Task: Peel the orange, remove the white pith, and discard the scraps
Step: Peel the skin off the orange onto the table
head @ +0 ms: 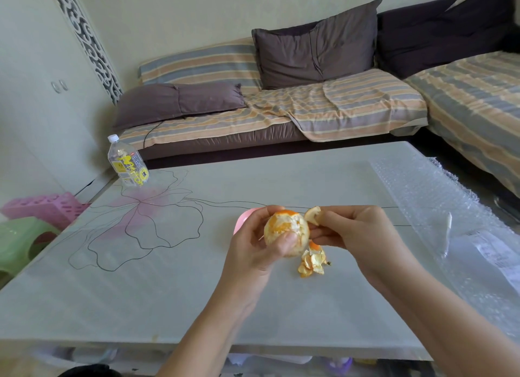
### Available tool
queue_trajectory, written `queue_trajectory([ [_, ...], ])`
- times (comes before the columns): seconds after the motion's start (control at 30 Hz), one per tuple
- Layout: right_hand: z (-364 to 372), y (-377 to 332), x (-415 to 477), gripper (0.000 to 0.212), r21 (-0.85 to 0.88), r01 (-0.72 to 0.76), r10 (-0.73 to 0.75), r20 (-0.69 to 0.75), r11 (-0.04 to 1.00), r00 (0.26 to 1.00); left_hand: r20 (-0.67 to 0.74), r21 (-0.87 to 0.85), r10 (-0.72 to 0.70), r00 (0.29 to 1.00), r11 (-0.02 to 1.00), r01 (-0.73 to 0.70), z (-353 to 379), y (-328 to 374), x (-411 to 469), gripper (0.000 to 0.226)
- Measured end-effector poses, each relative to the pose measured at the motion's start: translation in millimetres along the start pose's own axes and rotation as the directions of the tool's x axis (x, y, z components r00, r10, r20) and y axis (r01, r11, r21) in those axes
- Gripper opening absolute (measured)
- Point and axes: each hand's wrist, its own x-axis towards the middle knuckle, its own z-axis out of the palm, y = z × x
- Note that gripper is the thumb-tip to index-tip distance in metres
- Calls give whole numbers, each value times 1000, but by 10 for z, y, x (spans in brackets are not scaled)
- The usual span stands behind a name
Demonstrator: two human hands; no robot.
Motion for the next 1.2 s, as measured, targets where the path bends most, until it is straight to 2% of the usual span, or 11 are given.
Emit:
queue_trajectory([
  [0.13, -76, 74, 107, 15, 184, -78, 90, -61, 980, 994, 35, -229, -95, 995, 968, 101, 8, 31, -6, 68],
  [0.17, -110, 93, 145, 15, 157, -88, 97, -54, 984, 994, 43, -277, -122, 992, 952, 129, 6, 36, -8, 78],
  [0.23, -156, 154, 212, 16, -33, -116, 116, -10, 993, 993, 33, -376, -199, 980, 906, 196, 0, 52, -8, 93],
  [0.3, -160, 227, 260, 18, -227, -149, 152, -6, 962, 988, 17, -467, -309, 951, 839, 281, -1, 69, -2, 84],
  [0.4, -145, 322, 336, 24, -416, -193, 186, -58, 889, 981, -4, -536, -484, 875, 740, 406, -19, 41, 2, 50],
  [0.53, -83, 344, 397, 34, -581, -171, 204, -9, 796, 979, -15, -540, -561, 828, 701, 465, -71, -6, 0, 44],
  [0.63, -18, 229, 265, 36, -613, -65, 112, 39, 787, 993, -25, -530, -549, 836, 716, 454, -96, -4, 7, 51],
  [0.77, 54, 76, -5, 25, -507, 134, -33, 203, 852, 979, 2, -485, -457, 889, 778, 401, -88, 2, 11, 48],
  [0.93, 18, 44, -63, 19, -379, 109, -9, 256, 919, 967, 81, -305, -290, 954, 904, 301, -48, 23, -18, 36],
  [1.03, -64, 25, -87, 20, -301, 91, 0, 289, 949, 957, 73, -253, -221, 972, 939, 233, -26, 22, -25, 47],
  [1.2, -82, -18, -162, 24, -338, 165, -86, 237, 926, 968, 57, -156, -122, 991, 979, 129, 25, 32, -80, 54],
])
